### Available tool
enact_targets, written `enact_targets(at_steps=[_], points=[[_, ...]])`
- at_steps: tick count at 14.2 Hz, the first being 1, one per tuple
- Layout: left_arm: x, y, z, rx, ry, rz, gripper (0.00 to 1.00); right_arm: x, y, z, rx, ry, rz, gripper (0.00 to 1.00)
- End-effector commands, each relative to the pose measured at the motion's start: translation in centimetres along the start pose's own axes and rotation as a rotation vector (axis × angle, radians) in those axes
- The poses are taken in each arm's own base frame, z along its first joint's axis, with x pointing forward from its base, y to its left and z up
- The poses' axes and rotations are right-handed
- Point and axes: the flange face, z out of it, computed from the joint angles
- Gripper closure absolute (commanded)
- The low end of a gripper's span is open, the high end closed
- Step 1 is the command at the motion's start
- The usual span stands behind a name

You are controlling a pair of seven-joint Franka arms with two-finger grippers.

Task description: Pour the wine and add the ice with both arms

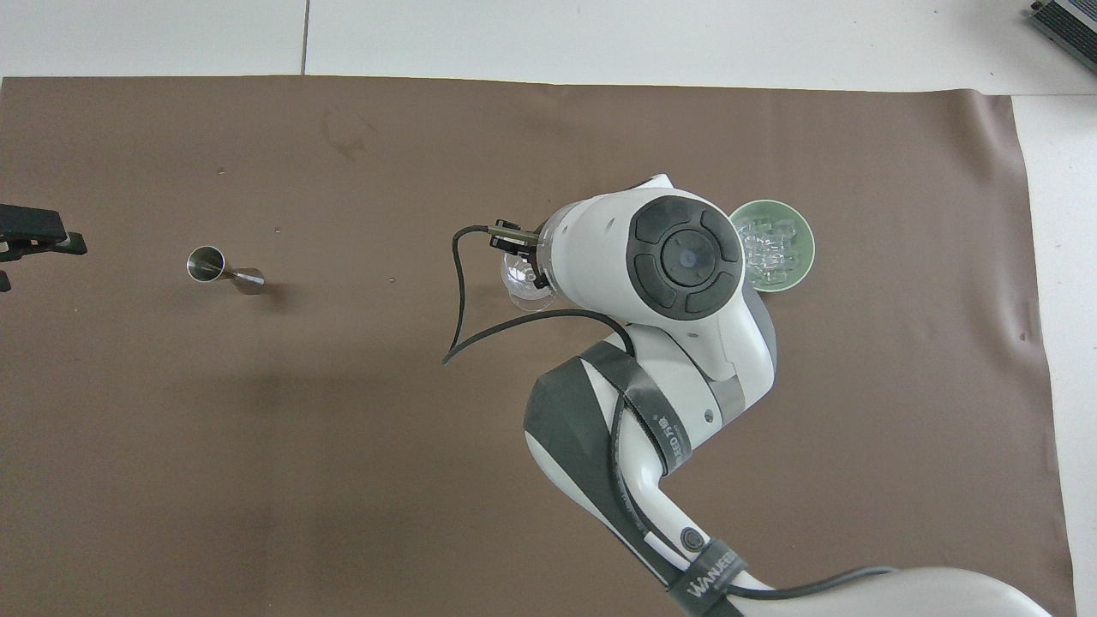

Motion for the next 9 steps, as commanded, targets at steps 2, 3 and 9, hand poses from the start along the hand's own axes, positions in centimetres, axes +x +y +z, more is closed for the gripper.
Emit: enact_targets(at_steps=[2,3,9], points=[[-0.8,1.8,-3.5,0.03,-0.033,0.118,0.0,0.1,0.3,0.2,0.004,0.003,-0.011,0.82],[-1.4,3.0,-4.0,0.039,-0.06,0.152,0.0,0.1,0.3,0.2,0.002,0.003,-0.012,0.79],[-4.1,8.6,-3.4,0.112,-0.092,0.347,0.0,0.1,0.3,0.2,0.001,0.002,-0.014,0.68]])
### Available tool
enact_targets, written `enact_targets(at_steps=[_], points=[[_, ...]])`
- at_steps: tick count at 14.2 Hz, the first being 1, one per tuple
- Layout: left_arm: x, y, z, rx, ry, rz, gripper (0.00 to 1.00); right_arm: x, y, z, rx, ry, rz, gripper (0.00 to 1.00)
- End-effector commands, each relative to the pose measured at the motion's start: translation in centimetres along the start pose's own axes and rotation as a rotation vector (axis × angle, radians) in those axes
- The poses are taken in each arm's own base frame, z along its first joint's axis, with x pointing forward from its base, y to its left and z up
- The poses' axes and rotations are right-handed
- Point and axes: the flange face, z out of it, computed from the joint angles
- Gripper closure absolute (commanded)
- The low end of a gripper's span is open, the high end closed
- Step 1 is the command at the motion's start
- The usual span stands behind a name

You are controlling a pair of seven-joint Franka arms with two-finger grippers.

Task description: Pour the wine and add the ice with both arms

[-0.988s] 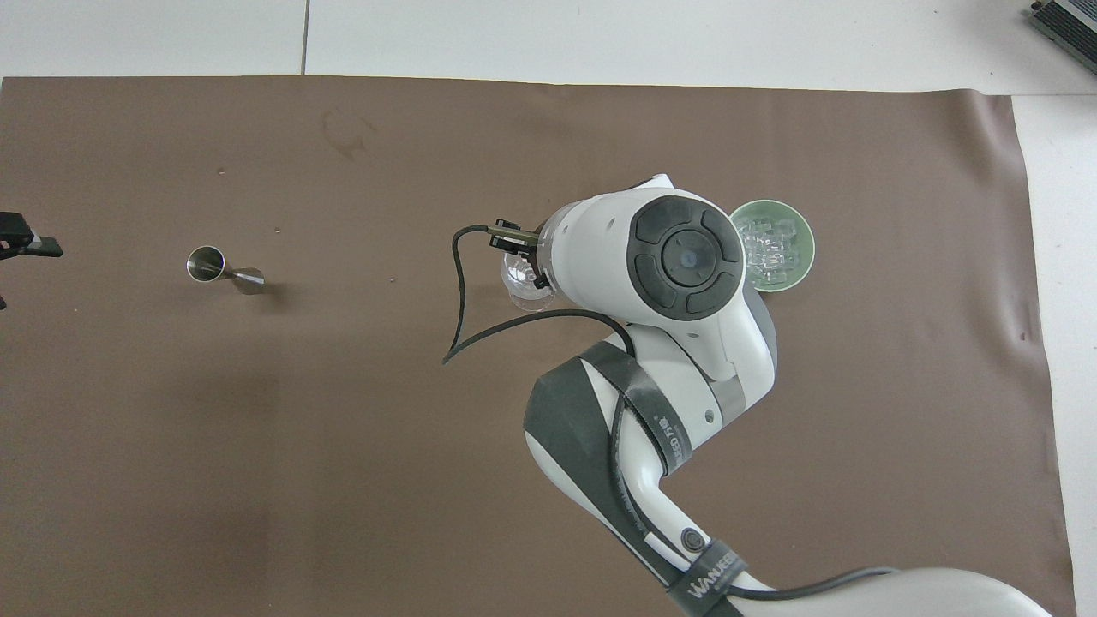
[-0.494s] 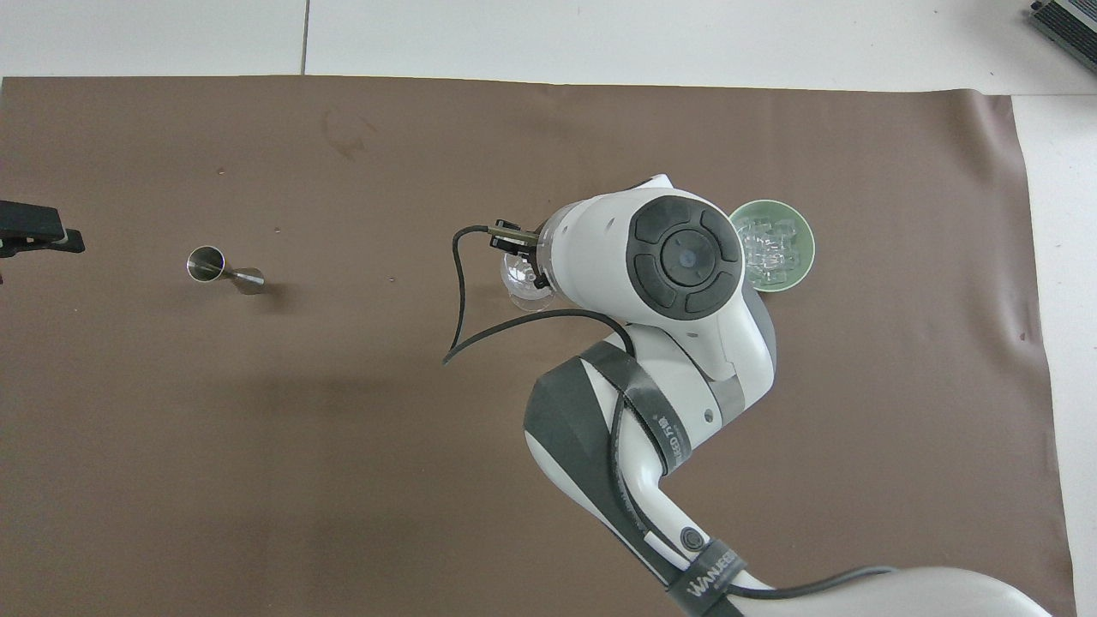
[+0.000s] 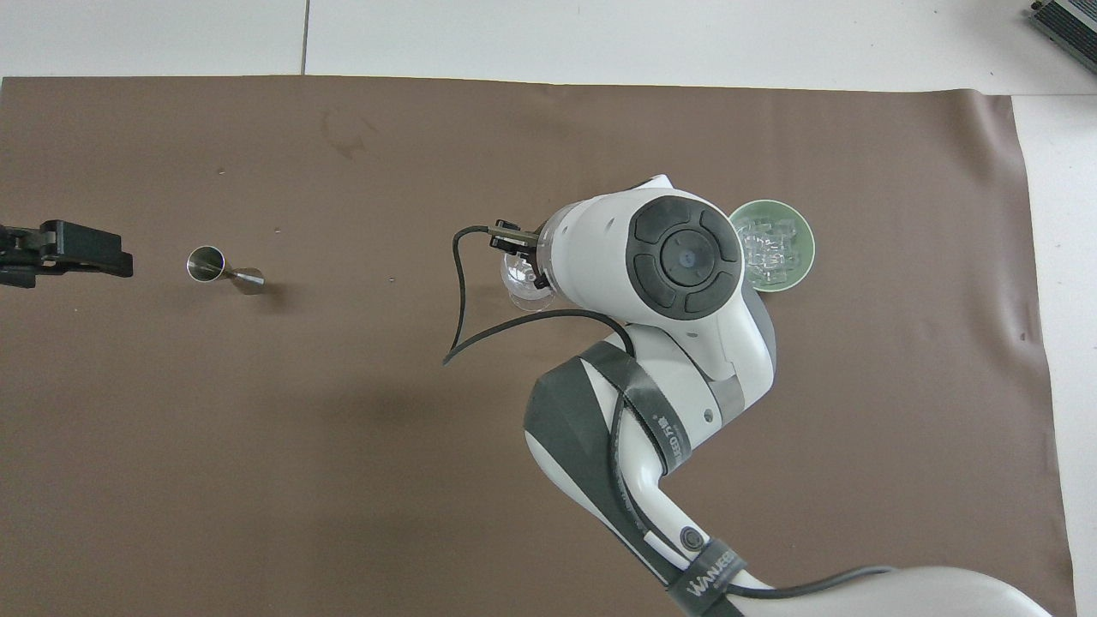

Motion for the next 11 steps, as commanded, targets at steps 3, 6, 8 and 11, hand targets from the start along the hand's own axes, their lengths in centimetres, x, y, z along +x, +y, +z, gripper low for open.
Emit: enact_targets(at_steps=[3,6,8,11], points=[[-0.6,0.2,0.2,0.02,-0.027,0.065,0.0,0.2,0.3,0.1,0.003,0.004,-0.014,0.68],[-0.8,-0.2,0.4,0.025,-0.048,0.055,0.0,0.3,0.7,0.2,-0.022,-0.011,-0.018,0.68],[-1.0,-0.3,0.4,0.075,-0.065,0.072,0.0,1.1,2.0,-0.6,-0.064,-0.031,-0.022,0.67],[-1.1,0.3,0.3,0.081,-0.068,0.086,0.0,2.8,5.6,-5.1,-0.139,-0.072,-0.057,0.59]])
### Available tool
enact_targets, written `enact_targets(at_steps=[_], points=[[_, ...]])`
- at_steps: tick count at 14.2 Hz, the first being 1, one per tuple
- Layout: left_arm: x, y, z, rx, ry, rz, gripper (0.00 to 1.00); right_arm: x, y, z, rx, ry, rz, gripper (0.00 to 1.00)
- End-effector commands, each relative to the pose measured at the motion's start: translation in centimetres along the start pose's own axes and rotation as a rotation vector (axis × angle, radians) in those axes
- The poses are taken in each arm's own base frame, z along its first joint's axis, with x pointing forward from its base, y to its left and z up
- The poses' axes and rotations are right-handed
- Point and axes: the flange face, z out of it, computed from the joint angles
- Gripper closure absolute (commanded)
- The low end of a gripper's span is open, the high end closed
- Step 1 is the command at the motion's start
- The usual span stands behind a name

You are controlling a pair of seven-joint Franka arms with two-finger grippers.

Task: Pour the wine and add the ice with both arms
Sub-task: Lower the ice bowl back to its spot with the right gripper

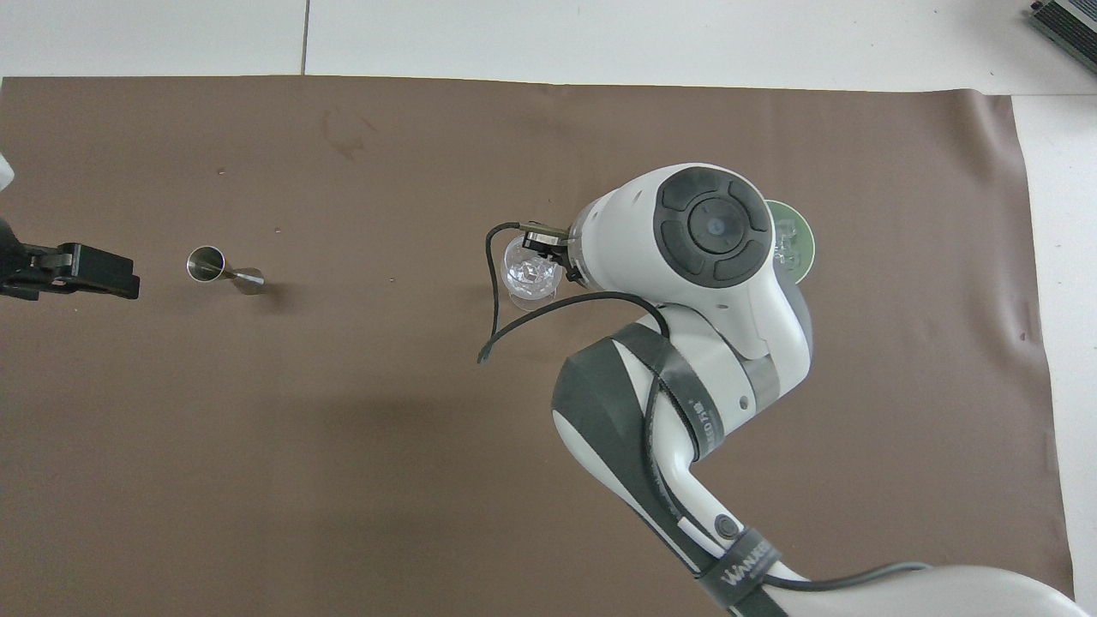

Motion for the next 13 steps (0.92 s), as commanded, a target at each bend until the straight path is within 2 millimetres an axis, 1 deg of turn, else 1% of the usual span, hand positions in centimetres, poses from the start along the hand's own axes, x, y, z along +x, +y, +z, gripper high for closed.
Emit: enact_targets(at_steps=[1,2,3,5,6,8,9,10,11,12,13], points=[[-0.8,0.2,-0.3,0.034,-0.033,0.023,0.0,0.7,3.7,-4.4,-0.056,-0.029,-0.051,0.54],[-0.9,0.3,-0.4,0.033,-0.04,0.026,0.0,1.0,5.2,-5.7,-0.082,-0.044,-0.07,0.48],[-0.9,0.4,-0.4,0.024,-0.042,0.026,0.0,1.2,6.9,-6.9,-0.102,-0.068,-0.094,0.38],[-1.3,0.5,-0.7,0.022,-0.048,0.024,0.0,1.4,11.1,-9.7,-0.158,-0.125,-0.147,0.31],[-1.4,0.5,-0.6,0.022,-0.053,0.023,0.0,1.1,13.1,-10.8,-0.183,-0.156,-0.171,0.3],[-1.7,0.7,-1.4,0.02,-0.036,0.021,0.0,1.2,17.8,-12.9,-0.203,-0.176,-0.215,0.21],[-1.9,0.8,-1.8,0.021,-0.027,0.023,0.0,1.3,19.9,-13.7,-0.21,-0.187,-0.245,0.19],[-2.0,0.8,-2.1,0.015,-0.016,0.018,0.0,1.5,21.7,-14.3,-0.213,-0.198,-0.267,0.17],[-2.3,1.0,-2.7,0.001,-0.002,0.02,0.0,1.7,23.0,-14.7,-0.216,-0.215,-0.277,0.16],[-2.3,1.0,-2.8,-0.013,-0.001,0.015,0.0,1.9,23.4,-15.2,-0.214,-0.214,-0.29,0.11],[-2.3,1.1,-2.8,-0.022,-0.001,0.013,0.0,2.0,23.7,-15.7,-0.212,-0.204,-0.294,0.08]])
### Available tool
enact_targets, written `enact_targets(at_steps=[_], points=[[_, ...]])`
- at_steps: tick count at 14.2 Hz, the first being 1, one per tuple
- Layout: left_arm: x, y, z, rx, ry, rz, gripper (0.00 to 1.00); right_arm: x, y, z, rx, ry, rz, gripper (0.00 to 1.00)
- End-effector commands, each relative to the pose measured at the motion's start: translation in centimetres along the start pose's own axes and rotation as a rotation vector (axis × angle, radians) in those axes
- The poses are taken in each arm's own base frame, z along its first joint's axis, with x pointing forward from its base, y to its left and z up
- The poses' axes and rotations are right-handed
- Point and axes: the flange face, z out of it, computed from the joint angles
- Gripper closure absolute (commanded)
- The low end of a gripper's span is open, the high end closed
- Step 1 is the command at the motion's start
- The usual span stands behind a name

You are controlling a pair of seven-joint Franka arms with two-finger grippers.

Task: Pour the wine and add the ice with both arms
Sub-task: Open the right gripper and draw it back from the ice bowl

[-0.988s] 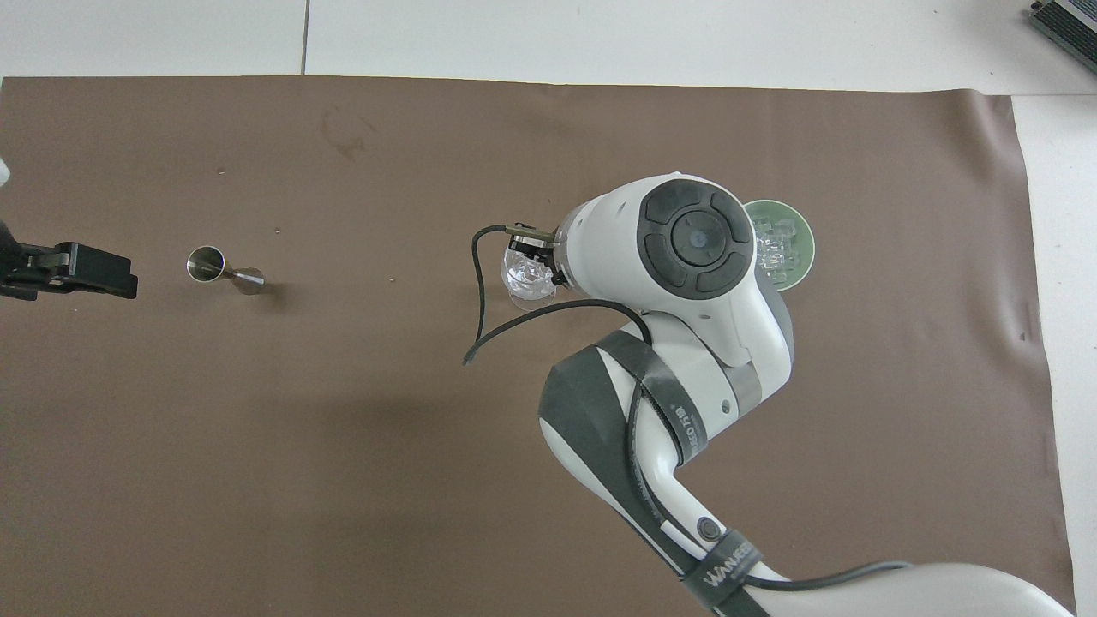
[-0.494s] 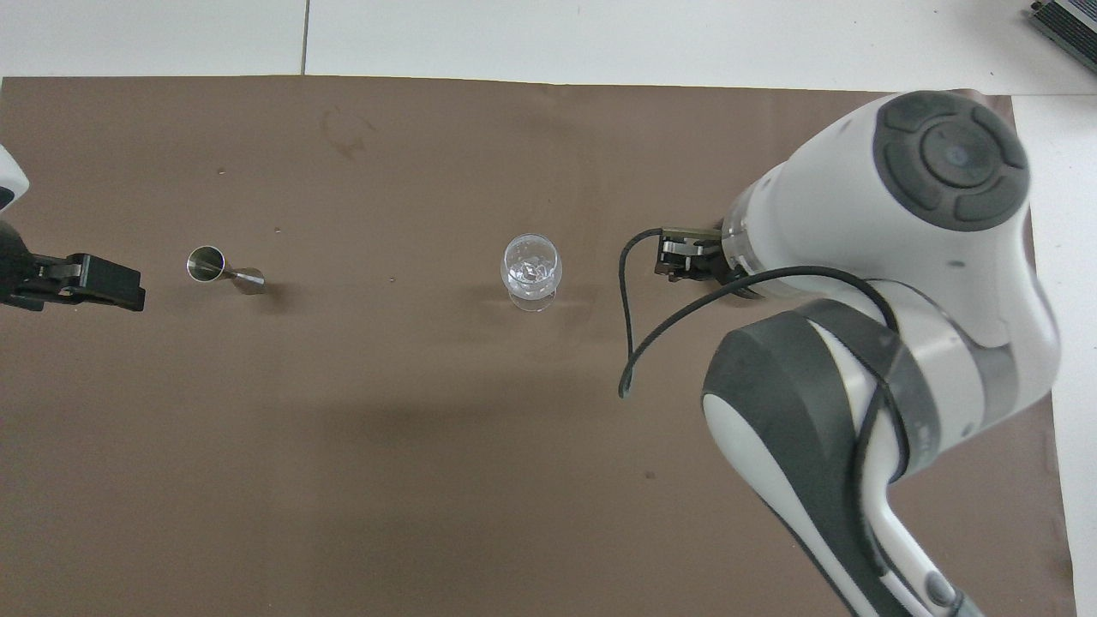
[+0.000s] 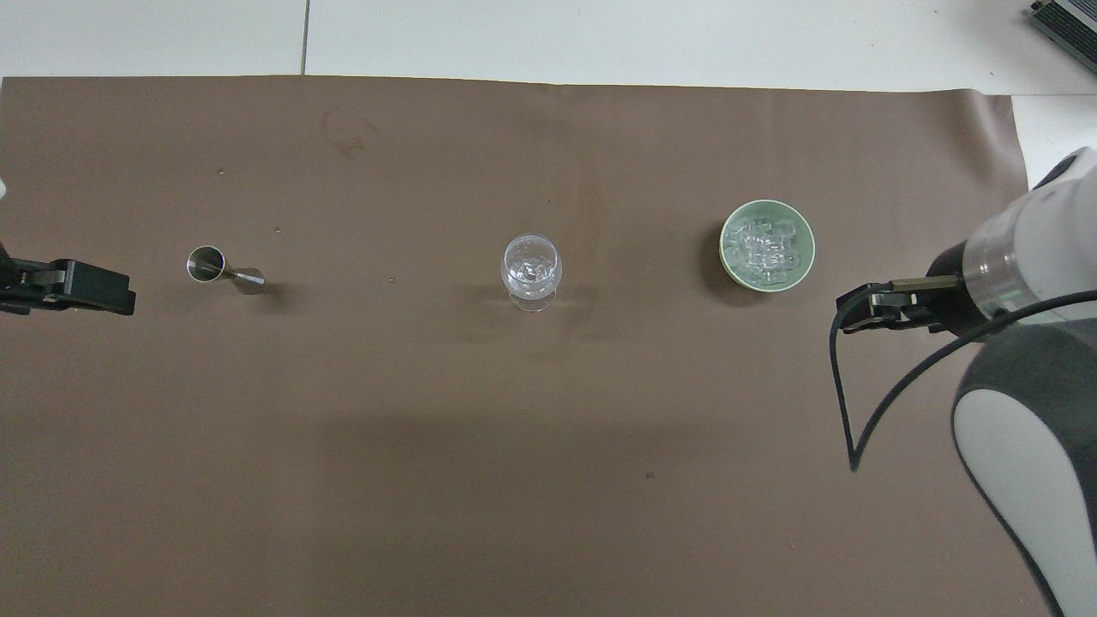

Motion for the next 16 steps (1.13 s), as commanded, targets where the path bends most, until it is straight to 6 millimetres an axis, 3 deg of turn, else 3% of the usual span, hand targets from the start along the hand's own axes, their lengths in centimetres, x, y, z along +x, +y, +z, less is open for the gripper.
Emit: enact_targets(at_steps=[1,6,11,16], points=[[-0.7,0.3,-0.8,-0.022,0.004,0.003,0.0,-0.9,0.6,-0.1,0.008,-0.001,-0.036,0.01],[-0.8,0.1,-1.0,-0.022,0.002,0.005,0.0,-0.9,1.0,-0.2,0.009,0.001,-0.063,0.0],[-1.1,-0.4,-1.4,-0.02,0.007,-0.004,0.0,-0.7,4.5,-0.1,0.012,-0.008,-0.022,0.0],[-1.3,-0.5,-1.7,-0.019,0.013,-0.009,0.0,-1.8,10.8,-1.3,0.029,-0.057,-0.065,0.0]])
